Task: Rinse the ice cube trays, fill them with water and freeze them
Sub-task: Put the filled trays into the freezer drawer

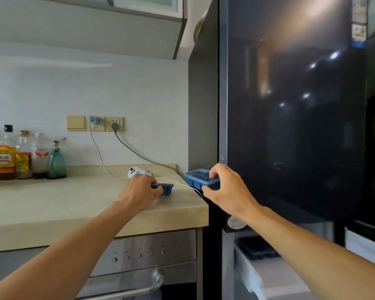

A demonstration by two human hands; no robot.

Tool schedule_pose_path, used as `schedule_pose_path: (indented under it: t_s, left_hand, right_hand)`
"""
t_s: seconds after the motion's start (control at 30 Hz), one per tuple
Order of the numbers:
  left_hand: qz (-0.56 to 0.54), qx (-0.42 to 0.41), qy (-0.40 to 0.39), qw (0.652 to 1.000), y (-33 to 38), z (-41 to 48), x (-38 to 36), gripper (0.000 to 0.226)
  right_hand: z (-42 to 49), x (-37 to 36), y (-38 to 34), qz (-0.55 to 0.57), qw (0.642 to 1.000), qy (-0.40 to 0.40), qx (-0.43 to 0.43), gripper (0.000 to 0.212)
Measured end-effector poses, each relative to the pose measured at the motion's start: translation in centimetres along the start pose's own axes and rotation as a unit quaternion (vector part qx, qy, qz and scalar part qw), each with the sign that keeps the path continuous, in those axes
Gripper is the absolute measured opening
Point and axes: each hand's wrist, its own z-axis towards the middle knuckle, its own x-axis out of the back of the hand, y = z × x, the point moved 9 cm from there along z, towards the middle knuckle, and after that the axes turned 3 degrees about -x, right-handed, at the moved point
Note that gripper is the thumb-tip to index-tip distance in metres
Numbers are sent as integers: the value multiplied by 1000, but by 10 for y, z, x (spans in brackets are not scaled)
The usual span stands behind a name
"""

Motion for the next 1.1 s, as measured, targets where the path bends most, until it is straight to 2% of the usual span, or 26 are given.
schedule_pose_path:
  t_s: [0.23,0.37,0.5,0.67,0.9,1.1]
  left_hand:
    - [-56,-113,84,989,81,-33,18,20]
    - [-79,-186,122,972,136,-60,16,17]
    - [-109,-247,120,955,187,-84,-3,23]
    - [-109,-315,97,938,240,-107,-47,26]
    - [-101,-331,-18,938,294,-123,-153,35]
    - [-63,-314,-111,941,323,-119,-246,36]
  right_hand:
    - [-36,58,24,-5,998,68,0,29]
    - [-62,93,56,2,992,121,-41,29]
    - [-92,126,92,-8,983,161,-86,25]
    - [-133,154,150,-43,972,165,-161,25]
    - [-182,158,250,-97,950,110,-275,26]
    - [-210,139,336,-132,920,63,-363,26]
